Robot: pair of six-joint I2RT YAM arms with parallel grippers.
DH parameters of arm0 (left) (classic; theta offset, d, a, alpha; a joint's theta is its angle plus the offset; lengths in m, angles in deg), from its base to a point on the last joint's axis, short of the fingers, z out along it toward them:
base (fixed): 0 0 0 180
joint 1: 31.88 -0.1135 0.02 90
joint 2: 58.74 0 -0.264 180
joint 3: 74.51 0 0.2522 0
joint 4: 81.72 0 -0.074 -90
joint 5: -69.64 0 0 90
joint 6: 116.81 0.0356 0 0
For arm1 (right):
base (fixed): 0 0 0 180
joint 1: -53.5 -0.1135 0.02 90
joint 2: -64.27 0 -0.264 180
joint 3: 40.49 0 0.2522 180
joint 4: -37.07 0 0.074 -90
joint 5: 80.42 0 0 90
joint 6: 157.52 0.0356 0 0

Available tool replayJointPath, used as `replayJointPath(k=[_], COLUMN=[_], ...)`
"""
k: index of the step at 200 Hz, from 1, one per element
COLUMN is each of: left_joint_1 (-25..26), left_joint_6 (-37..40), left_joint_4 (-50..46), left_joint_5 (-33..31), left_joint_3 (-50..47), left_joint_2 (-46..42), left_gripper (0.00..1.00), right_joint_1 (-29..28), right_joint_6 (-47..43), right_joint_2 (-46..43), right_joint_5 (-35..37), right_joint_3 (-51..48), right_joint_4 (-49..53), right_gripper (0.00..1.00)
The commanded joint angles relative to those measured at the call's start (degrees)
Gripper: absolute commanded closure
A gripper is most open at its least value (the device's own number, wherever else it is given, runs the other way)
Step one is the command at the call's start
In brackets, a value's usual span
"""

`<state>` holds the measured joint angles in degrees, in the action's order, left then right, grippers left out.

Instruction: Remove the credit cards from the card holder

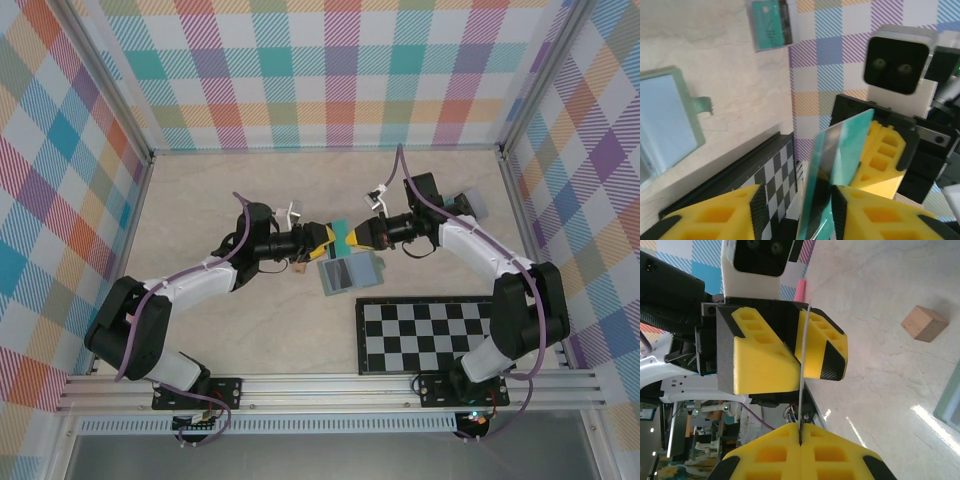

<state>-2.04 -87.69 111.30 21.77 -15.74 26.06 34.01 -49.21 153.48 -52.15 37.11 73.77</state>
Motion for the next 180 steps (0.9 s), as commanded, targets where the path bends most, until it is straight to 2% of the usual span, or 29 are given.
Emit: replayJointPath(k=[1, 41, 60, 82, 110, 132, 162, 169, 180], left_joint_1=[-0.4, -0.4, -0.4, -0.2, 0.5, 0.8, 0.8, 0.8, 0.8], left_joint_6=[-1.3, -4.2, -5.9, -6.3, -6.6, -7.2, -6.1, -5.1, -2.5], left_joint_4=[6.6, 11.7, 14.3, 14.6, 15.1, 15.8, 13.7, 11.6, 5.7], left_joint_5=[1.5, 0.9, 0.7, 0.4, 0.3, 0.3, 0.0, -0.4, -1.8], left_joint_3=[-0.9, -1.9, -2.4, -2.4, -1.7, -1.5, -1.4, -1.3, -0.7], left_joint_2=[0.5, 0.9, 1.2, 1.3, 2.7, 3.5, 3.2, 2.9, 2.1], left_gripper=[0.66, 0.93, 1.00, 1.00, 1.00, 1.00, 1.00, 0.96, 0.82], right_joint_1=[0.0, 0.5, 0.5, 0.4, 0.2, 0.1, 0.1, 0.3, 0.4], right_joint_6=[0.5, 3.4, 6.9, 11.6, 15.5, 17.5, 17.1, 16.0, 13.2], right_joint_2=[0.2, 0.9, 0.6, 0.4, 0.9, 1.2, 1.0, 0.9, 0.7], right_joint_5=[-5.1, -5.1, -5.4, -5.3, -4.6, -3.8, -0.9, 0.5, 3.4], right_joint_3=[-0.1, 0.0, -0.9, -2.4, -3.0, -2.8, -2.0, -1.5, -0.1], right_joint_4=[-2.0, -3.5, -6.7, -11.0, -15.1, -17.0, -15.8, -14.0, -9.5], right_gripper=[1.00, 1.00, 0.90, 0.78, 0.77, 0.81, 0.95, 0.99, 1.00])
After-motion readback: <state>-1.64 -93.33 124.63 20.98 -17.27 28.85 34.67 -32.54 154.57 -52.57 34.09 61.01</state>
